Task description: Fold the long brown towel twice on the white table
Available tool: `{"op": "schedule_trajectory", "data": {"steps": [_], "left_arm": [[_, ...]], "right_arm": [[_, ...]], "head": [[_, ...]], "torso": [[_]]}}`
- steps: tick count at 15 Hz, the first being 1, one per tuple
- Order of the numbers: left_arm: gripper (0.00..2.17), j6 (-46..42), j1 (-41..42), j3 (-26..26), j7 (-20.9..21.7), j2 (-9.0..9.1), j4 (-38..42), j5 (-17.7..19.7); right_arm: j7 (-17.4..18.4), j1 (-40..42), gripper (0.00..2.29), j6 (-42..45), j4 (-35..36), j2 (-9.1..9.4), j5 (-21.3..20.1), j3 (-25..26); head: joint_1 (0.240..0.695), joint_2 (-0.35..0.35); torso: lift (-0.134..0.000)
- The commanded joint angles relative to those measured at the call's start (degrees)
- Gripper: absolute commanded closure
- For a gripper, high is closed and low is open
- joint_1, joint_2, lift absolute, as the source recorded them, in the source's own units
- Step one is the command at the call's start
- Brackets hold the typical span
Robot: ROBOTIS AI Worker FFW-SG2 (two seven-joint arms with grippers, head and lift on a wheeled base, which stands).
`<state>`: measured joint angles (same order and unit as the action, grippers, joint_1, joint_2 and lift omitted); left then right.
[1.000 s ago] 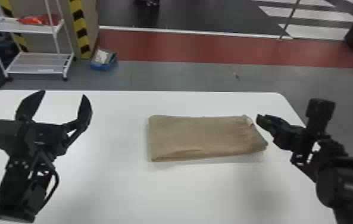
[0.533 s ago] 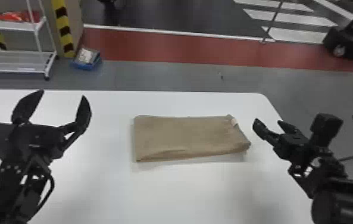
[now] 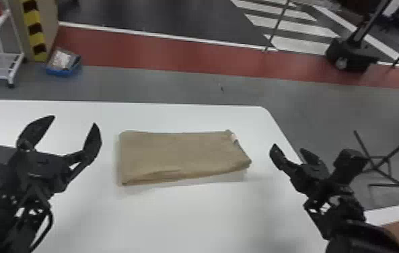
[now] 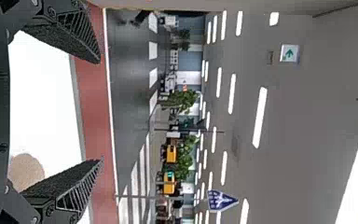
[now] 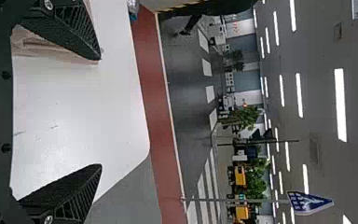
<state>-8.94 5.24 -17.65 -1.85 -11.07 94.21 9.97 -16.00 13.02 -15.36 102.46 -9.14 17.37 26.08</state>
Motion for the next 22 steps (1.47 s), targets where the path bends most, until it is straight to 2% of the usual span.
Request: {"op": "schedule_trajectory", "data": {"steps": [1,4,5,8,12,13,17,18,20,21,22], "left_arm": [[0.16,4.0,-2.2,-1.3,1.1,1.4,-3.2,0.7],[0.26,6.1,-3.6,-1.7,5.5,3.51,-8.1,2.5],[0.33,6.1,-4.0,-2.3,7.2,3.95,-9.7,3.0],[0.33,6.1,-5.3,-4.1,8.4,5.0,-12.7,3.5],[0.36,10.1,-5.4,-4.4,11.8,5.0,-12.4,5.0],[0.45,10.8,-5.5,-4.4,12.1,5.0,-12.5,4.9],[0.46,15.9,-5.9,-4.2,12.1,4.83,-11.8,4.3],[0.65,17.3,-5.9,-3.9,12.0,4.65,-11.1,4.3],[0.73,19.1,-5.7,-3.4,12.0,4.39,-9.7,4.3],[0.99,18.9,-5.1,-2.9,12.1,4.3,-9.0,4.3],[1.48,18.6,-4.4,-2.6,11.3,4.3,-7.7,4.4]], "right_arm": [[-0.1,0.9,0.07,1.0,0.3,0.0,0.9,1.2],[-0.3,2.5,0.07,2.7,0.3,0.0,2.1,1.9],[-0.4,3.1,0.07,2.7,0.1,0.0,4.0,2.0],[-0.8,3.4,0.07,4.3,-0.7,0.0,4.1,1.7],[-0.9,2.9,0.07,5.4,-3.0,-0.44,3.6,1.7],[-1.0,2.7,0.07,5.4,-3.3,-0.44,3.6,1.6],[-1.0,2.2,0.07,5.4,-3.3,-0.52,3.6,1.3],[-1.0,1.9,0.07,5.4,-3.3,-0.52,3.4,1.3],[-1.0,1.7,0.07,5.4,-3.2,-0.52,3.5,1.1],[-1.0,1.5,0.07,5.2,-3.3,-0.52,3.4,1.1],[-1.0,1.2,0.07,5.2,-3.3,-0.52,3.2,1.1]], "head": [[0.695,-0.342],[0.695,-0.35],[0.695,-0.35],[0.695,-0.35],[0.695,-0.35],[0.695,-0.35],[0.695,-0.35],[0.695,-0.35],[0.695,-0.35],[0.695,-0.35],[0.695,-0.35]], "torso": [[-0.123],[-0.123],[-0.123],[-0.123],[-0.123],[-0.123],[-0.123],[-0.123],[-0.123],[-0.123],[-0.123]]}}
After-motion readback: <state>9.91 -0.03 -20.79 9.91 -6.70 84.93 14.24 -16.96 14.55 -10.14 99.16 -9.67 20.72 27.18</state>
